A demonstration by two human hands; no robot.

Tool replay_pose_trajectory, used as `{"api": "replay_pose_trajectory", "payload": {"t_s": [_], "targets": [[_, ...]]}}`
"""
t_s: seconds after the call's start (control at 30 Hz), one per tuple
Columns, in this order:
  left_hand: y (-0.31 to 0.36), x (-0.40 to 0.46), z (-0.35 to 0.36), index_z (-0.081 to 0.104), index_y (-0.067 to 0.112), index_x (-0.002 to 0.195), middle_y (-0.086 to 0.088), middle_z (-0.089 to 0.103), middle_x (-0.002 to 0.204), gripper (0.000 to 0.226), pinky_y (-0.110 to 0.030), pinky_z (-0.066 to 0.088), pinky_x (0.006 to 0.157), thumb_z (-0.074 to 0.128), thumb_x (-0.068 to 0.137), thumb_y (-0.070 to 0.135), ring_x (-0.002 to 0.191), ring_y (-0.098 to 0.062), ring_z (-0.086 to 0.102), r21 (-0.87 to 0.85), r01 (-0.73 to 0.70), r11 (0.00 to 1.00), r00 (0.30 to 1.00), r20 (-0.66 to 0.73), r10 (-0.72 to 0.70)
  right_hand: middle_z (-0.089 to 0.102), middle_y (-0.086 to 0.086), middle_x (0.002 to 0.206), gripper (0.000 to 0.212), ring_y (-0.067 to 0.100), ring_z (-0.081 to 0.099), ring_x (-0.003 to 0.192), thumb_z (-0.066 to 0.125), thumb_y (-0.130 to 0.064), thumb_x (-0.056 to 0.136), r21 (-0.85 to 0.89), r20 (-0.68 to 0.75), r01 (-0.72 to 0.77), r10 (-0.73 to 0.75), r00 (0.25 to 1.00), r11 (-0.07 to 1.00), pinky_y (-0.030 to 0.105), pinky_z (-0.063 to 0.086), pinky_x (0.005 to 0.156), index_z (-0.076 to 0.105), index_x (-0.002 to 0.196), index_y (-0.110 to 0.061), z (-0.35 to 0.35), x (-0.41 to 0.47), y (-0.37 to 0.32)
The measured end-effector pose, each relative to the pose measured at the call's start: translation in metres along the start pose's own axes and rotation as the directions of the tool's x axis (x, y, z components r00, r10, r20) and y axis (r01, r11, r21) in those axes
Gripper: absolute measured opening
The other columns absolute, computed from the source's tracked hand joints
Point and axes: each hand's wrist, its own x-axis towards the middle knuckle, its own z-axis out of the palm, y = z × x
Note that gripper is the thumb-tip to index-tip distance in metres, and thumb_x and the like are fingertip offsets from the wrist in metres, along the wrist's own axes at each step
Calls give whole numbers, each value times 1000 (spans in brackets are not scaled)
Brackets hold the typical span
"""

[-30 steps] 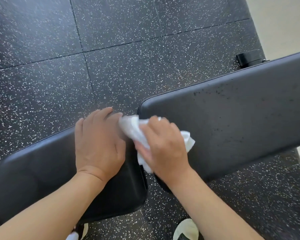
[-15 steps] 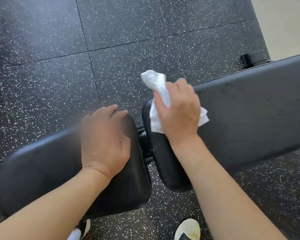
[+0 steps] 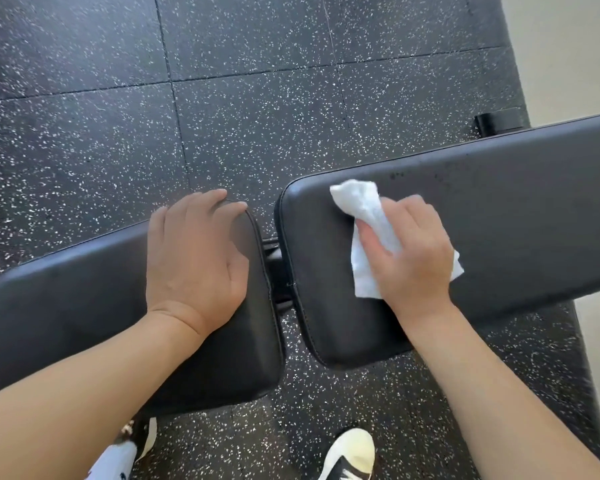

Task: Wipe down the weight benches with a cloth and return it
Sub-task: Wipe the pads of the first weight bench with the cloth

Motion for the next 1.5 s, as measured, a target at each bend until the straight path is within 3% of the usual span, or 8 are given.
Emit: {"api": "replay_pose_trajectory", "payload": {"t_s": [0.2,0.4,0.57,0.7,0.97,1.17,1.33,1.5], "targets": [[1,-1,0,57,19,136,-7,52,143,50,-57,31,117,45,88,23,131,-37,47,7,-7,1000,1000,-22,7,59,8,91,25,30,54,79,65,-35,95,-55,-36,-81,79,996,995,46,44,66,68,96,-10,44,44,-74],[2,-1,0,57,18,136,-8,52,143,50,-61,32,114,45,88,22,131,-39,47,-4,-11,1000,1000,-25,11,54,2,91,22,24,46,78,66,-33,96,51,224,240,-245,943,970,44,41,64,69,104,-14,-5,-79,-53],[2,-2,0,57,17,136,-9,52,143,49,-60,32,114,46,89,22,132,-39,47,-7,-18,1000,999,-29,17,58,9,87,31,32,52,76,57,-32,101,-44,81,-47,50,995,998,50,47,69,70,103,-4,-44,-79,31],[4,-2,-3,58,17,135,-9,53,142,48,-61,31,115,46,89,22,132,-40,48,-21,-18,1000,999,-27,18,54,7,89,28,27,46,76,56,-34,96,-131,-76,-327,320,944,936,45,44,66,61,102,-7,-18,-59,-6],[5,0,-12,52,12,141,-13,48,148,55,-64,27,116,39,91,31,137,-42,42,64,-41,997,987,155,31,54,3,88,24,26,48,75,60,-37,95,-122,104,86,-74,992,989,39,39,60,65,98,-13,21,-62,-97],[23,5,-24,37,6,158,-19,37,162,74,-66,27,119,56,86,13,146,-39,40,46,-436,899,848,355,394,53,5,86,28,28,49,72,55,-33,98,-154,47,-82,90,995,985,45,48,61,65,103,-7,-39,-80,-3],[57,30,-19,30,4,160,-16,33,164,67,-45,23,125,54,99,18,151,-33,31,-235,-20,972,966,245,79,51,2,84,24,24,45,72,57,-31,94,-80,-20,-278,277,961,957,43,47,63,65,99,-9,-47,-126,-25],[120,50,8,36,17,157,-3,37,160,57,-38,20,121,46,103,31,145,-32,30,-393,185,901,973,202,-112,50,1,83,23,23,46,71,65,-33,96,30,41,-136,135,990,990,38,47,60,67,99,-11,-45,-138,-30]]}}
